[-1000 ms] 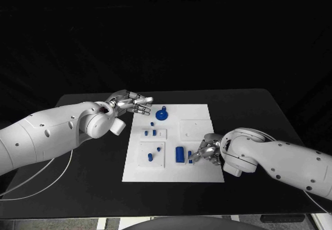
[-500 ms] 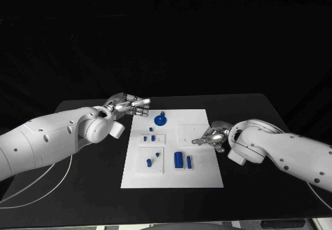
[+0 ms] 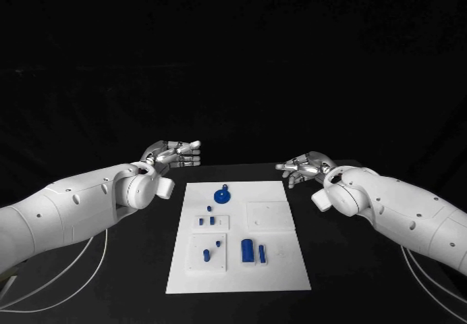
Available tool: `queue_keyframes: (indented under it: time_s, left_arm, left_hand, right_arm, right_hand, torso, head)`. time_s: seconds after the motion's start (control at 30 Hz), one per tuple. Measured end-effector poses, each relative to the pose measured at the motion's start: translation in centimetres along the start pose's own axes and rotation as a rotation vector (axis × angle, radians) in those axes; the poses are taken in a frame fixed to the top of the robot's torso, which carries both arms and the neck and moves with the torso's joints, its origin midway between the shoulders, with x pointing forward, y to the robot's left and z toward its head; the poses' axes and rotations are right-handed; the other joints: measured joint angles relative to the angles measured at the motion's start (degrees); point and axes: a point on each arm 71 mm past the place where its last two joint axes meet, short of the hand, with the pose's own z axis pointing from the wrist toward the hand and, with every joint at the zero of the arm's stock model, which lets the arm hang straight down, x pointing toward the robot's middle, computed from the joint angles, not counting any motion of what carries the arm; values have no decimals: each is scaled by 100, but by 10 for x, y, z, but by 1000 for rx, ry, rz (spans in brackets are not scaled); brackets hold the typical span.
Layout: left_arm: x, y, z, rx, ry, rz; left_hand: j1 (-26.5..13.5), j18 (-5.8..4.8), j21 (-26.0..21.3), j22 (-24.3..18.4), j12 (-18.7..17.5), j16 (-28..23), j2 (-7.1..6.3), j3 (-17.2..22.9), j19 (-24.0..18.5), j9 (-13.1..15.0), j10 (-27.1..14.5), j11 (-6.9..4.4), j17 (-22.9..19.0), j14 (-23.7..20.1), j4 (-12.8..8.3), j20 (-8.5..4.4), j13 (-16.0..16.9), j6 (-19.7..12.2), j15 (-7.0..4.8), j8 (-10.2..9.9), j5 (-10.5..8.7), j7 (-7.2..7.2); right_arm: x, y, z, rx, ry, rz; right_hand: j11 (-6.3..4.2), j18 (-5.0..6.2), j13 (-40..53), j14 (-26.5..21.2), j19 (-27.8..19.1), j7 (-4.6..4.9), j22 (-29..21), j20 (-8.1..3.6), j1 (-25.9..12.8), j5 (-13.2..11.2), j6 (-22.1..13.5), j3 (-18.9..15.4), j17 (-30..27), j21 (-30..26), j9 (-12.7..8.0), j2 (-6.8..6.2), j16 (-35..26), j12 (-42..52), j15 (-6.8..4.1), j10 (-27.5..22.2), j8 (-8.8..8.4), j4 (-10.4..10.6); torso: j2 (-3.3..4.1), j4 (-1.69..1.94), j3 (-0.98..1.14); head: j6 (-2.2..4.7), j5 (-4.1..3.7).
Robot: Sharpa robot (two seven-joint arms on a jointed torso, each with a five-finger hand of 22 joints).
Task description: Assemble the parts on the task board
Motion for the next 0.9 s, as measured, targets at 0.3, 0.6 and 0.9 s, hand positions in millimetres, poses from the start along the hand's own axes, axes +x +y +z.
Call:
queue_keyframes:
  time_s: [0.3, 0.6, 0.9]
  left_arm:
    - [1, 1, 8, 20, -33, -23]
    - [17, 11, -2, 3, -14, -48]
    - [62, 30, -37, -6, -33, -96]
  left_hand:
    - [-266, 0, 3, -23, -27, -44, 98, 53, -740, -38, -355, -99, -45, -375, -78, -96, -39, -833, -106, -29, -70, -155]
    - [-3651, -255, -311, -322, -252, -266, 80, 456, -4428, -277, -4428, -649, -284, -4493, -20, -667, -262, -4561, -680, -275, -653, -670]
    - [-6428, -341, -377, -392, -290, -311, 70, 538, -5343, -329, -5639, -785, -337, -5625, -16, -803, -313, -5486, -825, -339, -789, -797]
  right_arm:
    - [-19, -1, 12, -94, -73, 195]
    - [-1, 1, 4, -104, -42, 188]
    - [48, 14, -29, -185, -27, 282]
  right_hand:
    - [292, 382, -3470, -540, -1703, -90, -4963, 1092, -362, -448, -1064, 686, -3702, -219, -67, 46, -3058, -1853, 534, -226, -52, -316]
    - [-148, -247, -3705, -4530, -5799, -546, -5761, 394, -4005, -1660, -4831, 500, -3977, -481, -295, -165, -3301, -2094, 145, -4228, -284, 165]
    - [-256, -455, -3757, -6295, -7001, -655, -5926, 218, -6373, -1931, -5750, 463, -4030, -532, -349, -216, -3344, -2158, 54, -5842, -314, 252]
  torso:
    - [-95, -34, 3]
    - [-178, 98, -23]
    - [-271, 243, -53]
  head:
    - [171, 101]
    - [288, 13]
    - [384, -47]
